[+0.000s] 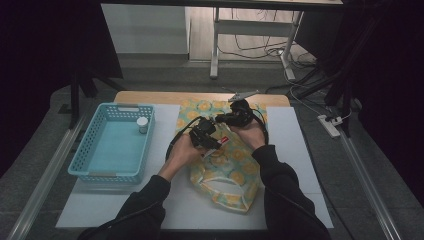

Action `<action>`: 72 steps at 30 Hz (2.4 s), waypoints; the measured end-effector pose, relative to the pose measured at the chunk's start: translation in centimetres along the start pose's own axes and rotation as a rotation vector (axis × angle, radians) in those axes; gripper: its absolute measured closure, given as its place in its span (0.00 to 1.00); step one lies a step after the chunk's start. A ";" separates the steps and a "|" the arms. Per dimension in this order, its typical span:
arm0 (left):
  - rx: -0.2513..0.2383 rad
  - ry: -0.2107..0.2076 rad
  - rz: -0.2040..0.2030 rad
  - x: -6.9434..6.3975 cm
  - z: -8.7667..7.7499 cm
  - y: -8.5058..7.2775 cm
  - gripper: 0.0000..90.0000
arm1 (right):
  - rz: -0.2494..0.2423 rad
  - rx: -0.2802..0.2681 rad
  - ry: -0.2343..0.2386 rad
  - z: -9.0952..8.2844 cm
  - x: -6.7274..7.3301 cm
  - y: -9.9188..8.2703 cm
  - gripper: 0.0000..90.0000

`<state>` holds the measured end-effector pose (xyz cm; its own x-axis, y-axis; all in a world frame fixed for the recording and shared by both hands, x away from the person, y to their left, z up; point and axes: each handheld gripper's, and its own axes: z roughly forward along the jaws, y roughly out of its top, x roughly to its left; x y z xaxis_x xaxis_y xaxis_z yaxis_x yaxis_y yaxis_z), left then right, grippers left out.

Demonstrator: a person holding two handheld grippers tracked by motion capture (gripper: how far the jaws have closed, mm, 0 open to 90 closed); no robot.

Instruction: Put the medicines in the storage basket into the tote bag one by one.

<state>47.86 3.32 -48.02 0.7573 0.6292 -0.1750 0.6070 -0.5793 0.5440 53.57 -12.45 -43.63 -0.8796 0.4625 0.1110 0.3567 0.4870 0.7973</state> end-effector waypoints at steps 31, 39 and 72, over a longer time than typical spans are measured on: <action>-0.162 -0.027 0.039 0.2 -2.7 -1.3 0.45 | 0.002 0.003 -0.008 -0.1 -0.2 -0.4 1.00; -0.176 -0.074 0.029 0.4 -4.4 -2.3 0.25 | 0.004 0.009 -0.006 0.0 -0.1 -0.6 1.00; -0.284 0.084 -0.105 6.1 -12.0 -9.1 0.02 | 0.002 0.020 0.001 0.1 -0.1 -1.0 1.00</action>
<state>44.09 18.63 -44.18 0.6647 0.7250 -0.1804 0.5798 -0.3484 0.7365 53.30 -12.94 -44.48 -0.8792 0.4628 0.1134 0.3650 0.5010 0.7847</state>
